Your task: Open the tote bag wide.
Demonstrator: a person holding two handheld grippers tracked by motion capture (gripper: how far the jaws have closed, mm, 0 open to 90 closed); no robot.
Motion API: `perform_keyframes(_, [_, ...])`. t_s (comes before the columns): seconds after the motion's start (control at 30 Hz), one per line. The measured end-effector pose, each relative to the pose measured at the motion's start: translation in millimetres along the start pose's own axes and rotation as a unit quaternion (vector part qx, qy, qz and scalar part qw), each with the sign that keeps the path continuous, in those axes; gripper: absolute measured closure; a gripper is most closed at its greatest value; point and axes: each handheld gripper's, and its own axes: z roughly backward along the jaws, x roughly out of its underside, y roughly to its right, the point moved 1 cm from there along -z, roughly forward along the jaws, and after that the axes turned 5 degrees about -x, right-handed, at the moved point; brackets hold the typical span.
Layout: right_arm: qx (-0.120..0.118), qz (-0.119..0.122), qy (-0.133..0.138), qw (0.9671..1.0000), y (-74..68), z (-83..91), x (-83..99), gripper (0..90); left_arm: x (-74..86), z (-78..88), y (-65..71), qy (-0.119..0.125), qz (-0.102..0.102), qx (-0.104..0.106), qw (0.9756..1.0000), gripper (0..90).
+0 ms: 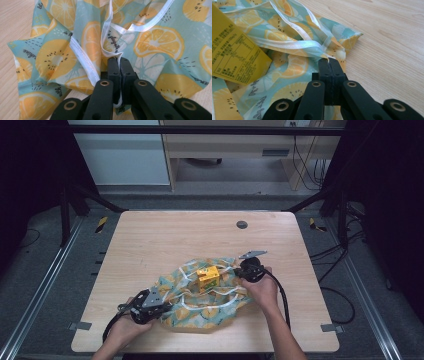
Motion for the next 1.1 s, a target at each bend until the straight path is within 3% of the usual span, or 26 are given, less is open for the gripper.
perform_keyframes(0.33, [-0.002, 0.002, -0.013, 0.9999, -2.5, -5.2, 4.0, 90.0, 3.9, -1.8, 4.2, -0.012, -0.002, 0.011, 0.9999, 88.8])
perform_keyframes(0.5, [0.007, 0.023, -0.017, 0.9996, -6.6, -1.3, 2.3, 88.6, 5.1, -0.8, 6.7, -0.013, 0.000, 0.016, 0.9998, 88.6])
perform_keyframes(0.63, [0.008, 0.013, -0.008, 0.9999, -5.4, 4.5, 0.9, 84.8, 5.9, 1.2, 8.1, -0.010, 0.004, 0.018, 0.9998, 88.0])
perform_keyframes(0.8, [0.019, 0.017, 0.005, 0.9997, -5.8, 14.3, -0.9, 68.9, 6.3, 4.0, 9.3, 0.003, 0.011, 0.017, 0.9998, 83.0])
perform_keyframes(0.97, [0.041, 0.024, 0.027, 0.9985, -10.7, 34.0, -6.0, 45.5, 2.7, 15.2, 7.5, 0.048, 0.027, 0.005, 0.9985, 68.7])
perform_keyframes(1.1, [0.043, 0.022, 0.064, 0.9968, -15.2, 59.6, -12.5, 35.4, -5.1, 27.0, 5.8, 0.083, 0.038, -0.002, 0.9958, 58.5])
